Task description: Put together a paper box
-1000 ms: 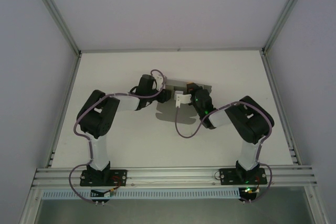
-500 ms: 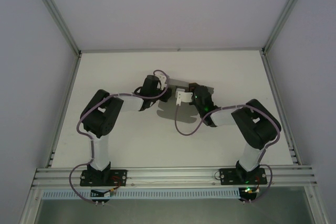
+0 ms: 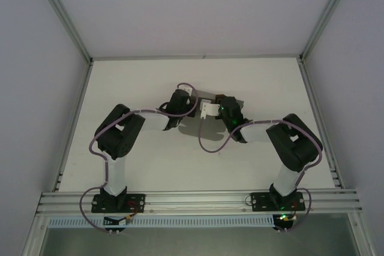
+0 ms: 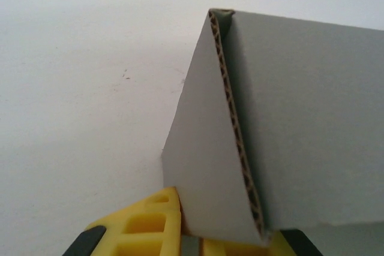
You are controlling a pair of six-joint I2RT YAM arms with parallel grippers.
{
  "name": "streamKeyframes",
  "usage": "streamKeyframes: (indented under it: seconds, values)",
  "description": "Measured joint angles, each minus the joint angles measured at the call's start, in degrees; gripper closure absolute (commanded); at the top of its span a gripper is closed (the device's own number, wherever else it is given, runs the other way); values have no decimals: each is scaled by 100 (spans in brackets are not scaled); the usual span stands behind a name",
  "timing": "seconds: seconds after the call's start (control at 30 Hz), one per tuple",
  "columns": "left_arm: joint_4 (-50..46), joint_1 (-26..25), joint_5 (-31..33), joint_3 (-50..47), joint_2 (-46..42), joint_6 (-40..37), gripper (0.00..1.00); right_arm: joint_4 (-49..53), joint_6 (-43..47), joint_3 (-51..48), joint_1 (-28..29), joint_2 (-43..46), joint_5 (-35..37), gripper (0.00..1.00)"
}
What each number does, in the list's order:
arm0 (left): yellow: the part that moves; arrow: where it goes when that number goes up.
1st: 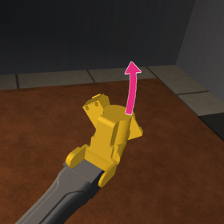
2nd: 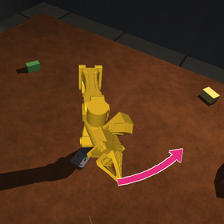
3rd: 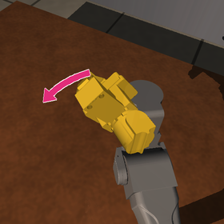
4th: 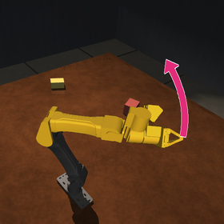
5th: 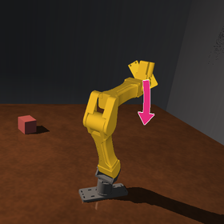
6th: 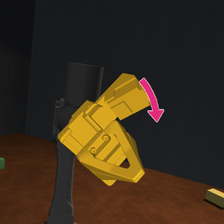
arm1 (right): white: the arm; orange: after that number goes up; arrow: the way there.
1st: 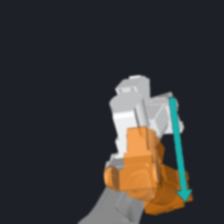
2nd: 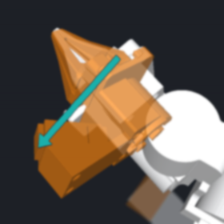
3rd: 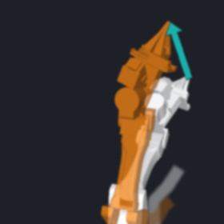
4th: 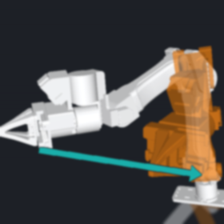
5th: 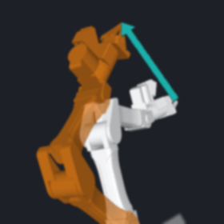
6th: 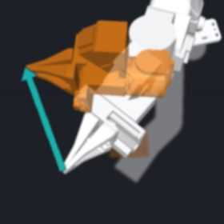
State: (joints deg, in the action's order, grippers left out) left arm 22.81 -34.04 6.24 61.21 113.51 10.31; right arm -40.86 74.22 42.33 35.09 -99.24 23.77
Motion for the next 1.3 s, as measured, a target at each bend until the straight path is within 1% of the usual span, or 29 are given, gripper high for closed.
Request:
streamKeyframes:
  seconds: [0.1, 0.13, 0.17, 0.23, 0.3, 0.33, 0.43, 0.53, 0.57, 0.6, 0.67, 0.73, 0.87, 1.0, 1.07, 1.17, 1.23, 1.3]
  values:
    - [-26, -55, 186, 13, 0, -7, 100, 92, -109, 37, 7, 9, -17, 88]
    - [-33, -61, 212, 13, 0, -24, 100, 144, -190, 52, 22, 20, -35, 84]
    - [-33, -61, 227, 13, 0, -52, 100, 243, -280, 68, 37, 44, -48, 78]
    - [-17, -72, 219, 7, 0, -136, 100, 654, -588, 153, 79, 160, -149, 61]
    - [50, -81, 179, -55, -17, -227, 100, 1290, -1012, 291, 142, 372, -330, 46]
    - [103, -81, 153, -111, -46, -275, 100, 1644, -1237, 361, 173, 525, -431, 40]
    - [184, -81, -20, -308, -170, -468, 100, 2774, -2074, 669, 214, 1121, -780, 29]
    - [232, -81, -208, -396, -227, -640, 100, 3661, -2892, 1012, 227, 1700, -1121, 23]
    - [236, -81, -267, -398, -227, -684, 100, 3899, -3128, 1080, 221, 1858, -1228, 17]
    - [238, -81, -350, -398, -227, -723, 100, 4153, -3364, 1126, 205, 2017, -1351, 13]
    - [247, -83, -492, -444, -264, -791, 100, 4588, -3858, 1174, 131, 2234, -1596, 11]
    - [245, -83, -669, -566, -369, -852, 100, 4999, -4409, 1255, -70, 2326, -1904, 7]
    - [179, -118, -1075, -741, -529, -914, 100, 5536, -5344, 1707, -455, 2085, -2428, 8]
    - [133, -208, -1281, -841, -619, -977, 100, 6072, -5886, 2859, -546, 1071, -2826, 20]
    - [151, -264, -1309, -964, -702, -997, 100, 6328, -6019, 3305, -557, 538, -3036, 23]
    - [127, -313, -1303, -1086, -802, -997, 100, 6557, -6142, 3484, -588, -13, -3276, 25]
    - [149, -310, -1307, -1123, -835, -1014, 100, 6671, -6223, 3458, -601, -203, -3370, 27]
    - [155, -328, -1283, -1172, -863, -1023, 100, 6710, -6358, 3432, -649, -310, -3545, 31]
